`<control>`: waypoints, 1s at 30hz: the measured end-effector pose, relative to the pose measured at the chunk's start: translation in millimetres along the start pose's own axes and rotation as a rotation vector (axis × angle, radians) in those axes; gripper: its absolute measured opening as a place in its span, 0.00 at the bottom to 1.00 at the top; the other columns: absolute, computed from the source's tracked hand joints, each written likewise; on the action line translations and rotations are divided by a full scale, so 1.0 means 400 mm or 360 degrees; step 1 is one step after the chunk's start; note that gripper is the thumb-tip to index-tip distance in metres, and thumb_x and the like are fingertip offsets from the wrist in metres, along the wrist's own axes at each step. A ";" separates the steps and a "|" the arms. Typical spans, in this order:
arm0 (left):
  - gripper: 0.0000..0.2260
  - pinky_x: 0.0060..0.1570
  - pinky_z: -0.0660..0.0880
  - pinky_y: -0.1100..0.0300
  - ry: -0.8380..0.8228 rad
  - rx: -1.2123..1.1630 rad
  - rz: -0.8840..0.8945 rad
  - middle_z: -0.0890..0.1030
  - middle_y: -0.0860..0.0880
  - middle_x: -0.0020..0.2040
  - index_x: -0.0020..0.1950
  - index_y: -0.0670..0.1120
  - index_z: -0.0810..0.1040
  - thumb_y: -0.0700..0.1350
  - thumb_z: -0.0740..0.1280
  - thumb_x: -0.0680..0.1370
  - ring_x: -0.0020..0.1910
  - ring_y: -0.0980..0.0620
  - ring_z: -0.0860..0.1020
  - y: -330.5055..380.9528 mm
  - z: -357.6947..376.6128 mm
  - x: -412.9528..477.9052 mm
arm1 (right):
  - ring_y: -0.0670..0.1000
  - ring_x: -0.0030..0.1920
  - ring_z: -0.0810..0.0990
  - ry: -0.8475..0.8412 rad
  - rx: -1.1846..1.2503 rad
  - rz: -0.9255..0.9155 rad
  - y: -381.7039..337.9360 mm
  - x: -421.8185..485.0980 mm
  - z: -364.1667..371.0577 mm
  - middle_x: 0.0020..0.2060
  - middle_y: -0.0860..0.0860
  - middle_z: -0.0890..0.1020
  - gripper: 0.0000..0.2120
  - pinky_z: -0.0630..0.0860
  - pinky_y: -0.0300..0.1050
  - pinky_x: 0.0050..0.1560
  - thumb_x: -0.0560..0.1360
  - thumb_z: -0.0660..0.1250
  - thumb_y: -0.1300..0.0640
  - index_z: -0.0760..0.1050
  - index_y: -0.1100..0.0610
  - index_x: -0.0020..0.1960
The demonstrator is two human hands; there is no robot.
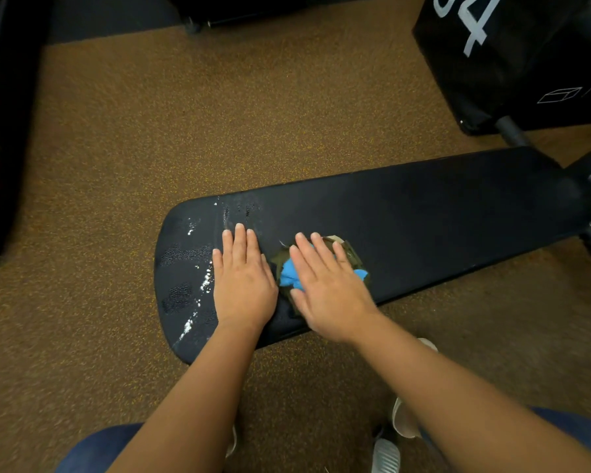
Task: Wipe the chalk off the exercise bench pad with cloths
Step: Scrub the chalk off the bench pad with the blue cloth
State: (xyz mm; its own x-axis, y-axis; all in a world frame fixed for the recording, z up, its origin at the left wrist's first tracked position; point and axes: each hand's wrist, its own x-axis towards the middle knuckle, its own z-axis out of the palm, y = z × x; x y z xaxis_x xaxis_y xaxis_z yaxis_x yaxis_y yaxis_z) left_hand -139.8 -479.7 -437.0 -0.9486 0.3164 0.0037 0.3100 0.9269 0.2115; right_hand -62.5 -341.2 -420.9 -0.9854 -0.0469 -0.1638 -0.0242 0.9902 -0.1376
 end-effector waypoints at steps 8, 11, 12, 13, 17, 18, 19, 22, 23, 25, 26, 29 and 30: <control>0.24 0.74 0.48 0.46 -0.0026 0.0030 -0.0008 0.54 0.44 0.78 0.76 0.41 0.56 0.47 0.46 0.82 0.77 0.44 0.49 0.004 0.000 -0.009 | 0.59 0.77 0.43 0.0064 0.0057 0.0410 -0.011 0.028 0.001 0.78 0.57 0.47 0.32 0.43 0.62 0.75 0.79 0.47 0.45 0.47 0.61 0.78; 0.24 0.74 0.50 0.45 -0.0018 0.0028 0.0009 0.56 0.43 0.77 0.76 0.40 0.58 0.47 0.47 0.81 0.77 0.44 0.50 0.004 -0.002 -0.015 | 0.58 0.77 0.49 0.0022 -0.0049 -0.0002 0.000 -0.025 0.013 0.78 0.57 0.53 0.32 0.49 0.60 0.75 0.79 0.46 0.44 0.53 0.60 0.77; 0.24 0.74 0.51 0.45 -0.0015 0.0023 0.0017 0.57 0.43 0.77 0.76 0.40 0.59 0.47 0.47 0.81 0.77 0.43 0.51 0.002 -0.002 -0.017 | 0.56 0.78 0.49 0.0003 -0.0069 -0.0120 0.027 -0.033 0.009 0.78 0.56 0.53 0.32 0.49 0.59 0.75 0.79 0.46 0.44 0.52 0.59 0.78; 0.25 0.73 0.51 0.45 -0.0016 0.0017 0.0025 0.57 0.43 0.77 0.75 0.40 0.59 0.48 0.47 0.80 0.76 0.43 0.52 0.001 -0.003 -0.020 | 0.55 0.78 0.48 -0.0015 -0.0075 -0.0165 0.054 -0.033 0.003 0.78 0.55 0.52 0.32 0.49 0.59 0.76 0.78 0.45 0.43 0.51 0.59 0.78; 0.25 0.73 0.51 0.45 -0.0032 0.0028 0.0028 0.57 0.43 0.77 0.76 0.40 0.59 0.49 0.47 0.80 0.77 0.43 0.52 0.001 -0.002 -0.031 | 0.56 0.78 0.43 0.0014 0.0011 0.0285 0.059 0.017 -0.012 0.78 0.54 0.47 0.32 0.45 0.62 0.75 0.79 0.46 0.43 0.47 0.57 0.78; 0.25 0.73 0.51 0.45 -0.0033 0.0037 0.0022 0.57 0.43 0.77 0.76 0.40 0.58 0.49 0.47 0.80 0.77 0.43 0.52 0.002 0.000 -0.033 | 0.57 0.78 0.43 0.0034 0.0025 0.0383 0.028 0.024 -0.009 0.78 0.55 0.47 0.32 0.44 0.62 0.75 0.79 0.47 0.44 0.46 0.58 0.78; 0.25 0.73 0.51 0.45 -0.0030 0.0045 0.0017 0.57 0.43 0.77 0.76 0.40 0.58 0.48 0.47 0.80 0.77 0.43 0.52 0.002 0.001 -0.034 | 0.58 0.77 0.44 0.0064 0.0021 0.0404 -0.004 0.023 -0.001 0.78 0.56 0.48 0.32 0.44 0.62 0.75 0.79 0.47 0.44 0.48 0.59 0.78; 0.25 0.73 0.50 0.46 -0.0040 0.0052 0.0023 0.56 0.43 0.77 0.76 0.40 0.58 0.48 0.46 0.80 0.77 0.43 0.51 0.002 0.000 -0.035 | 0.58 0.77 0.49 0.0064 -0.0029 0.0083 -0.035 -0.027 0.021 0.77 0.56 0.54 0.32 0.51 0.62 0.75 0.78 0.47 0.43 0.55 0.59 0.77; 0.25 0.73 0.51 0.46 -0.0039 0.0045 0.0028 0.56 0.43 0.77 0.76 0.40 0.58 0.48 0.46 0.80 0.77 0.43 0.51 0.001 -0.001 -0.035 | 0.57 0.77 0.50 0.0043 -0.0042 -0.0067 -0.012 -0.043 0.023 0.77 0.56 0.55 0.31 0.52 0.61 0.75 0.79 0.47 0.43 0.55 0.59 0.77; 0.25 0.73 0.52 0.45 -0.0024 0.0026 0.0041 0.58 0.43 0.77 0.75 0.40 0.60 0.48 0.47 0.80 0.76 0.43 0.53 -0.001 -0.004 -0.036 | 0.56 0.77 0.51 0.0018 -0.0091 -0.0218 0.046 -0.057 0.017 0.78 0.54 0.55 0.32 0.53 0.60 0.75 0.79 0.47 0.42 0.55 0.58 0.77; 0.25 0.73 0.53 0.45 -0.0020 0.0020 0.0047 0.59 0.43 0.76 0.75 0.40 0.61 0.48 0.48 0.80 0.76 0.42 0.54 -0.002 -0.004 -0.037 | 0.56 0.77 0.50 0.0030 -0.0106 -0.0175 0.067 -0.054 0.012 0.78 0.54 0.54 0.32 0.52 0.61 0.75 0.79 0.47 0.41 0.54 0.58 0.78; 0.25 0.73 0.52 0.45 -0.0015 0.0024 0.0037 0.59 0.43 0.77 0.75 0.40 0.60 0.48 0.47 0.80 0.76 0.43 0.53 0.000 0.000 -0.041 | 0.55 0.78 0.44 0.0030 -0.0018 0.0241 0.055 -0.019 0.000 0.78 0.54 0.48 0.32 0.47 0.62 0.75 0.80 0.46 0.42 0.48 0.57 0.78; 0.25 0.73 0.51 0.45 -0.0009 0.0021 0.0027 0.58 0.43 0.77 0.75 0.40 0.60 0.48 0.47 0.80 0.76 0.43 0.53 0.001 0.000 -0.042 | 0.56 0.78 0.42 0.0052 0.0016 0.0362 0.025 -0.009 0.002 0.78 0.54 0.46 0.33 0.44 0.62 0.75 0.79 0.46 0.42 0.46 0.57 0.78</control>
State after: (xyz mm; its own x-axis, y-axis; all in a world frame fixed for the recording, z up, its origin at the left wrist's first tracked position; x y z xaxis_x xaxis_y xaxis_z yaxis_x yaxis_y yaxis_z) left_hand -123.7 -484.7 -437.1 -0.9429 0.3331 0.0016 0.3268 0.9240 0.1985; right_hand -59.1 -331.3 -422.4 -0.9702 0.1818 -0.1604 0.2007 0.9734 -0.1107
